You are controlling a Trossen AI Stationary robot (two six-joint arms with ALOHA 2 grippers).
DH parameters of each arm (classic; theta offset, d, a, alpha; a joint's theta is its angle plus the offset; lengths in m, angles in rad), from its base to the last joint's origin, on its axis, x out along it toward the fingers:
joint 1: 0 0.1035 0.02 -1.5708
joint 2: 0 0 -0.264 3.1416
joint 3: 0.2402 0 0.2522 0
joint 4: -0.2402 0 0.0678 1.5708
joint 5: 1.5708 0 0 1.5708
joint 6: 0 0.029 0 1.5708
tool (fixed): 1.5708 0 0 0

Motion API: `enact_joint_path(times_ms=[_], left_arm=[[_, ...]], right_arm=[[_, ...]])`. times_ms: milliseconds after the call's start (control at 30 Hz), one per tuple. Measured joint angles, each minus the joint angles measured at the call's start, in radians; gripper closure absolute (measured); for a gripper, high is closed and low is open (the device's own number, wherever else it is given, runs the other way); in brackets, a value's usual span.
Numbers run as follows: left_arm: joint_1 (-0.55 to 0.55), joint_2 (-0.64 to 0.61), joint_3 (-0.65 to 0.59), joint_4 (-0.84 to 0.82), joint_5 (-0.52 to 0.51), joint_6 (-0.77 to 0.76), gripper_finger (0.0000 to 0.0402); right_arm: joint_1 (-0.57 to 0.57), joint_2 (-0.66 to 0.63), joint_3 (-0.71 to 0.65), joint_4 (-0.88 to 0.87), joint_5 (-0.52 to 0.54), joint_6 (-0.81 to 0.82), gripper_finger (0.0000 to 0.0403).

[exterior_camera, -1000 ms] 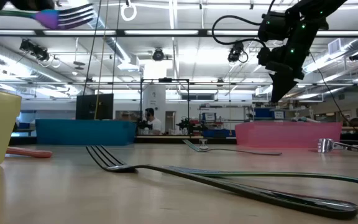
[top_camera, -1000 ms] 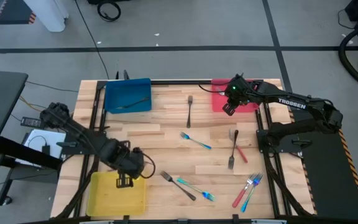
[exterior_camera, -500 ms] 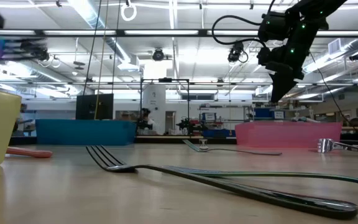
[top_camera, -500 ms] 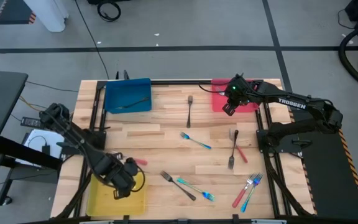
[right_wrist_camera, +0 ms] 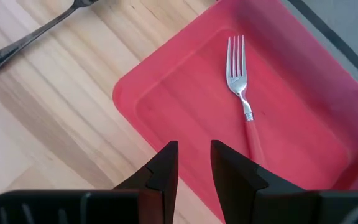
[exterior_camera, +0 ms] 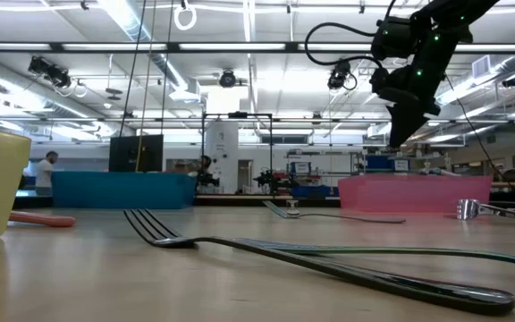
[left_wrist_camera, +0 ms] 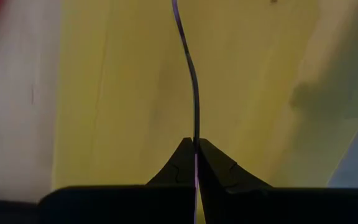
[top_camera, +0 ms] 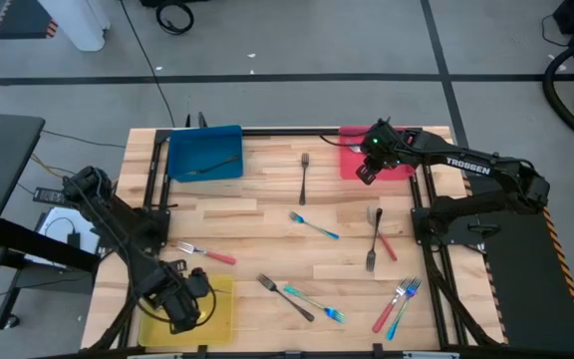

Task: Sort silverware by color (type)
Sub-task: Put the top left iridescent fork into the yellow bin

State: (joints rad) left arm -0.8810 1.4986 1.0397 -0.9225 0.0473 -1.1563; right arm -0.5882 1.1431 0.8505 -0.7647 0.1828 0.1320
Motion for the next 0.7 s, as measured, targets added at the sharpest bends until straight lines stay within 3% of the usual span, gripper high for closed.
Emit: enact_joint_path(times_ms=[367, 700], left_arm=[[0.001, 0.000, 0.000, -0.085, -0.020, -0.006, 0.0392], [0.002, 0.000, 0.000, -0.085, -0.038, 0.025, 0.0324]], right_arm=[[0.000, 0.000, 0.000, 0.000, -0.004, 0.081, 0.0300], [0.013, 0.000, 0.000, -0.020, -0.097, 0.203, 0.0299]])
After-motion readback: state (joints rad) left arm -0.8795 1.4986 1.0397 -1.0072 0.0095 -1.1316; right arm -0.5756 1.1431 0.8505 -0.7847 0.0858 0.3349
